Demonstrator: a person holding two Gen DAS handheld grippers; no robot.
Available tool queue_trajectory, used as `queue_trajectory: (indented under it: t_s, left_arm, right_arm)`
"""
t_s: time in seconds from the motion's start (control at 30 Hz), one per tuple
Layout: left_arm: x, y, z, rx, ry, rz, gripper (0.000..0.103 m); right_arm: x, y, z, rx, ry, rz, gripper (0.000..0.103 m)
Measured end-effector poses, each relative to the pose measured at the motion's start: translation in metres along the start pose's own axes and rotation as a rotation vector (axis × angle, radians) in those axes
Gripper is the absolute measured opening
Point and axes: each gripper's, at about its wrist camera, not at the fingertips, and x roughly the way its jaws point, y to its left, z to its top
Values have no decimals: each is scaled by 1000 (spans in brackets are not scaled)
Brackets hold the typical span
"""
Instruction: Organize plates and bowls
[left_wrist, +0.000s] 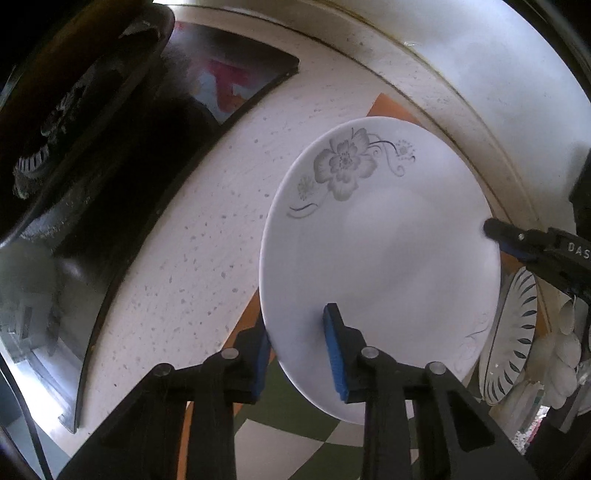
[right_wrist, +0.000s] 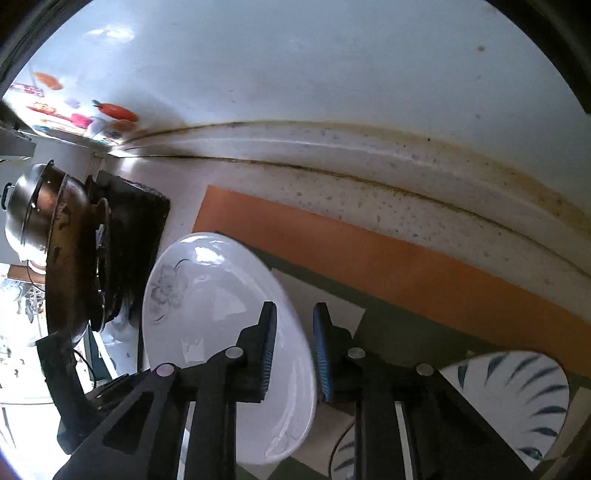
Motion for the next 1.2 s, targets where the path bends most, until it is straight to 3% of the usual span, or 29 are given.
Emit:
queue_trajectory:
  t_s: [0.23,0.37,0.67,0.87,1.2]
  left_arm:
    - [3,-9,1,32,-18,10,25]
    - [-13,-16,-15,54,-36,1,24]
    - [-51,-40,-37,133,-65,-18,24]
    - [-79,-70,-73,217,-57,-44,24]
    - [-96,-134,-150,401,-10,-110,24]
  right_arm:
    - [-4,3,-12,-36,-37,-12,13]
    - [-9,3,-21,-36,-55,-6,11]
    - [-61,0,-65,-17,-125,17,9]
    - [-113,-16,-128,32,-193,20,8]
    - [-191,-78,-276,200,-298,14,8]
